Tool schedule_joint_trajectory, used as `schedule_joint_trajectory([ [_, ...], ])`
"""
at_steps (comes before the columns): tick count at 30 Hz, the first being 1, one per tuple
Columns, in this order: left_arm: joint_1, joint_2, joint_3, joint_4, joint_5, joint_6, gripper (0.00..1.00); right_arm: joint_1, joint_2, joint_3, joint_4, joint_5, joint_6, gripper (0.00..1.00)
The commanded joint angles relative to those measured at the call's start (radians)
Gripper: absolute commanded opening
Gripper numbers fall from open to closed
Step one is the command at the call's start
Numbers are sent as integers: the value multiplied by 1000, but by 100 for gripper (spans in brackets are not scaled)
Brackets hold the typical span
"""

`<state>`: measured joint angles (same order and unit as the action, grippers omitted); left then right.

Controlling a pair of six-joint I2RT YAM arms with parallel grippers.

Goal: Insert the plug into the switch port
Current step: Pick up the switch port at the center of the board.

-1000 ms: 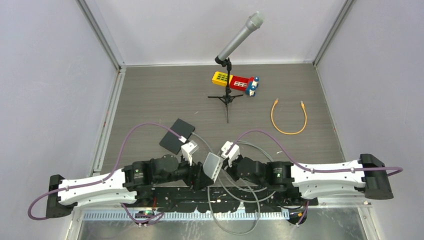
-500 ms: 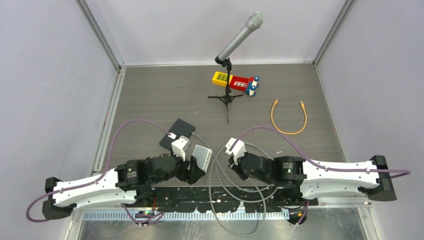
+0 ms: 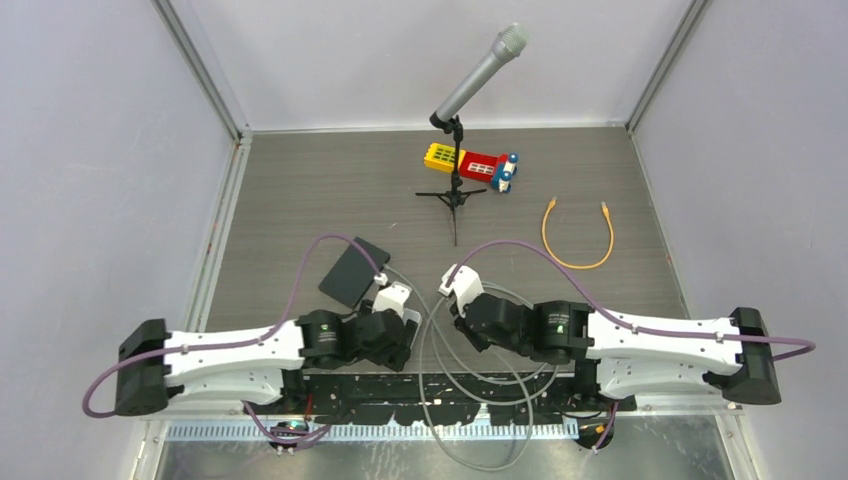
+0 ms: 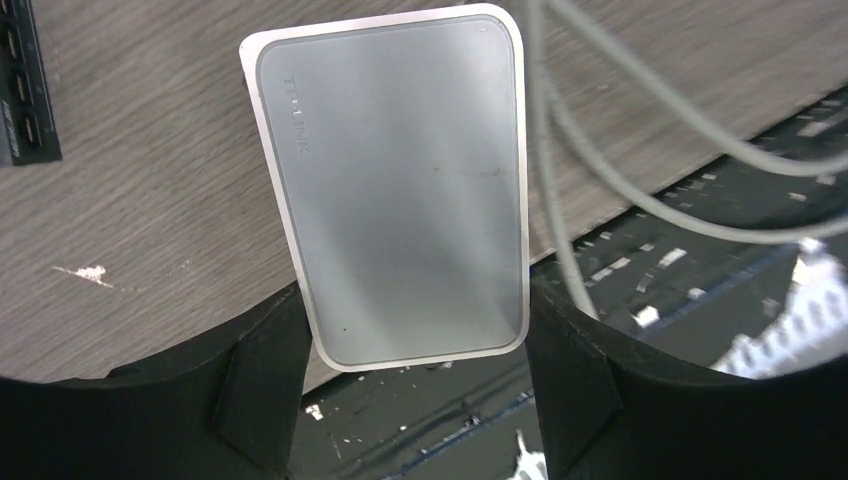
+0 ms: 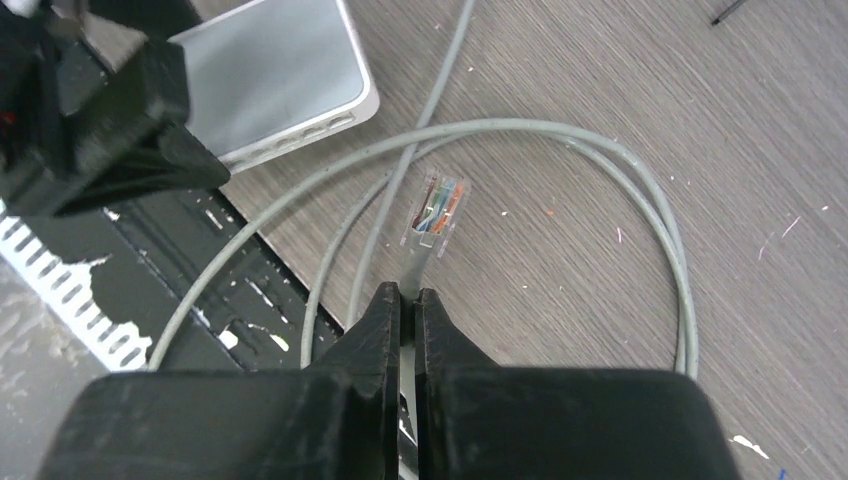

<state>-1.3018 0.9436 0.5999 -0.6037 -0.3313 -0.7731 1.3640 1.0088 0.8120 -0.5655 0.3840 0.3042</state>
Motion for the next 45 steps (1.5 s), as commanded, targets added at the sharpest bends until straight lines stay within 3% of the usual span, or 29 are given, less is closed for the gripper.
schedule_joint_trajectory([
  [1, 22, 130, -18, 61, -64, -113, 0, -34, 31, -34, 124, -13, 59, 0],
  [4, 24, 240, -27, 92, -80, -131, 0, -49, 76, -57, 173, -48, 70, 1],
  [9, 21, 441, 42, 6, -150, -163, 3, -49, 116, -67, 221, -92, 82, 0],
  [12, 6, 461, 35, 18, -185, -190, 30, -49, 111, -71, 229, -91, 81, 1],
  [14, 4, 448, 5, 52, -188, -211, 67, -49, 103, -74, 228, -88, 79, 0],
  [15, 3, 439, -12, 65, -191, -223, 79, -49, 99, -79, 227, -87, 79, 0],
  [17, -2, 422, -42, 79, -206, -255, 85, -49, 85, -86, 226, -80, 80, 1],
  [24, -31, 397, -106, 101, -282, -340, 87, -49, 54, -98, 215, -64, 82, 0],
  [33, -142, 556, -28, 47, -357, -454, 86, -49, 25, -117, 209, -40, 88, 0],
  [37, -146, 573, -32, 54, -361, -474, 71, -51, 1, -129, 206, -38, 90, 1],
  [42, -146, 542, -31, 21, -364, -476, 63, -51, -24, -134, 193, -26, 84, 1],
  [45, -147, 515, -5, -21, -361, -459, 50, -51, -40, -137, 191, -34, 71, 0],
])
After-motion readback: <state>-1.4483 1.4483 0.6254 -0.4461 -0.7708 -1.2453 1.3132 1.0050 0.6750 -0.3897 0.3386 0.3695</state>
